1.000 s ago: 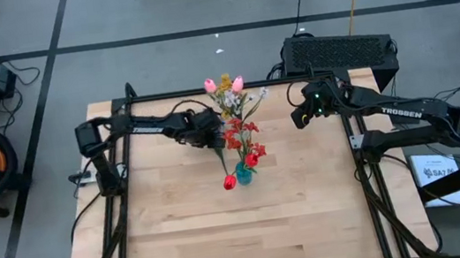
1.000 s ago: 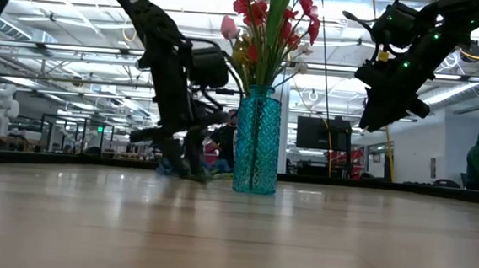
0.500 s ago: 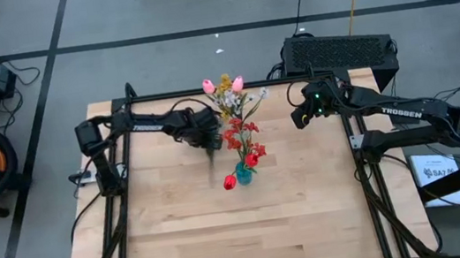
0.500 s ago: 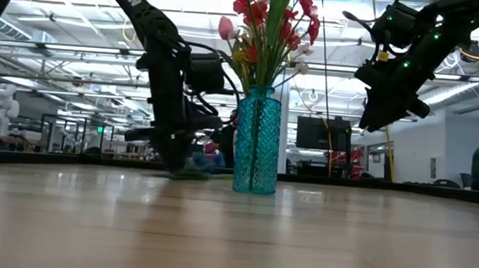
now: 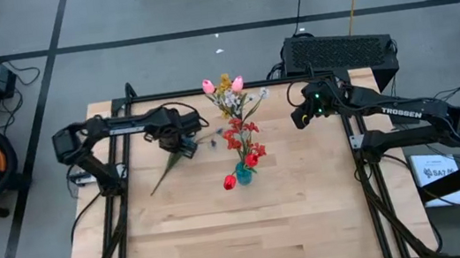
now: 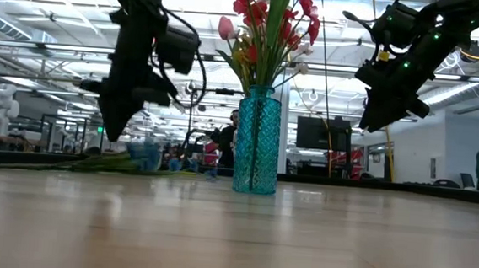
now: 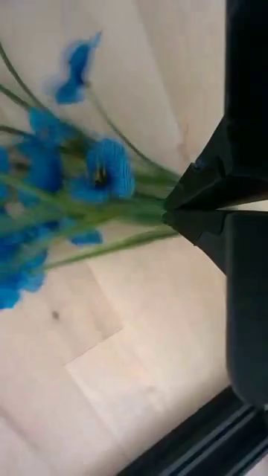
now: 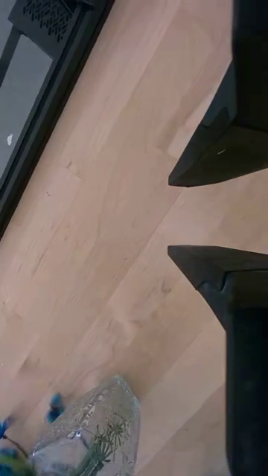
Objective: Sort flowers into vase by color
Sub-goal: Put the blue flowers into the blue vase
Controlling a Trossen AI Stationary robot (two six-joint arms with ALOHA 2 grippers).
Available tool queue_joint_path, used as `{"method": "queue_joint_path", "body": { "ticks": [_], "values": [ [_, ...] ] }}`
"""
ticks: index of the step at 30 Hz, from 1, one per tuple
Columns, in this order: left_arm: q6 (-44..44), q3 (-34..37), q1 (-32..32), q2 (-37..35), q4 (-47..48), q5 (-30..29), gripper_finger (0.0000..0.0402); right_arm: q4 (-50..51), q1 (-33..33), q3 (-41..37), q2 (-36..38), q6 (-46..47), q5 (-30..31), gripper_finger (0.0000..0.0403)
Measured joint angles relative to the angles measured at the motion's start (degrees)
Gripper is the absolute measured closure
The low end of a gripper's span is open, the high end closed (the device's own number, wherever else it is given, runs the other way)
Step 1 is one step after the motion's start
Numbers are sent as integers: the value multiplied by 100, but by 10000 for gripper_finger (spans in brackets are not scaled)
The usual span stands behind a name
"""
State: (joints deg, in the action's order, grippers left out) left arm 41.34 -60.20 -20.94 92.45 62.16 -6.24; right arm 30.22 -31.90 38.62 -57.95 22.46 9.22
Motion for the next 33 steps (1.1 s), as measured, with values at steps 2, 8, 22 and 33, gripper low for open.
{"method": "queue_joint_path", "body": {
  "ticks": [2,8,22,33],
  "values": [
    [5,-2,1,-195,83,-3,398,0,0,1,0,-70,4,273],
    [171,0,-8,-584,59,113,389,-3,-2,-1,0,-87,158,273],
    [30,414,55,-617,224,319,213,-14,0,-1,0,-66,157,273],
    [5,1090,493,-617,-522,625,198,-15,-2,-1,0,57,150,273]
  ]
}}
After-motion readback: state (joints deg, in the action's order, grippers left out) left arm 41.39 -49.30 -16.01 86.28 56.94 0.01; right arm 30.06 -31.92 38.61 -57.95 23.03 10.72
